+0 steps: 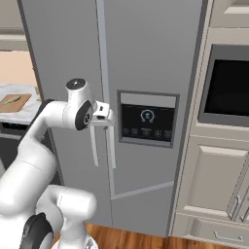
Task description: Retrieve a lemon from the fridge and place it on the cutting board with the fish.
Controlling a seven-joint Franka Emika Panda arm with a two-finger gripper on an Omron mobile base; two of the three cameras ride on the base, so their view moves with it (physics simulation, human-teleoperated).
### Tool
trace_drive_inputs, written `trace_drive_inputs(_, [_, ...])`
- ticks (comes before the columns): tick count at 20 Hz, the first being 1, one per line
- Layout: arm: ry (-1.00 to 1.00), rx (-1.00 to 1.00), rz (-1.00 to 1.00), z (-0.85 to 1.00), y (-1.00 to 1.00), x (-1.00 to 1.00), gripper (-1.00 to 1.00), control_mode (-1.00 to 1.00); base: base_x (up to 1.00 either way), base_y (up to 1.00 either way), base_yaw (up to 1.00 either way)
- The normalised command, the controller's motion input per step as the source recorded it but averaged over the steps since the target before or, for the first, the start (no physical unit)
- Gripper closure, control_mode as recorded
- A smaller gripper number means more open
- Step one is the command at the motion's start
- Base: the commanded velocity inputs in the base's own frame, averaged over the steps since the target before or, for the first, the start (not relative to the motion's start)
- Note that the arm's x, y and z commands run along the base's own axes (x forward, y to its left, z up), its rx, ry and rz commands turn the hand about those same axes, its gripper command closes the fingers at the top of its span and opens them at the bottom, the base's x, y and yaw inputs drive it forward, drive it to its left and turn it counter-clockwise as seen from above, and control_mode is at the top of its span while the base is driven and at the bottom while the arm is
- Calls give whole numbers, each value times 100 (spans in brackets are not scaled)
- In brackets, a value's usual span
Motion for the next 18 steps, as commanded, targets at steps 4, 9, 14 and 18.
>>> trace_drive_inputs(4, [-13, 2, 1, -28, 0, 37, -100, -100, 0, 0, 0])
trace_drive_inputs(9, [-5, 1, 0, -36, -23, 54, -100, -100, 0, 0, 0])
trace_drive_inputs(14, [-3, 0, 0, -8, -9, 31, -100, -100, 0, 0, 0])
trace_drive_inputs(18, [-1, 2, 0, -8, 0, 42, -100, -100, 0, 0, 0])
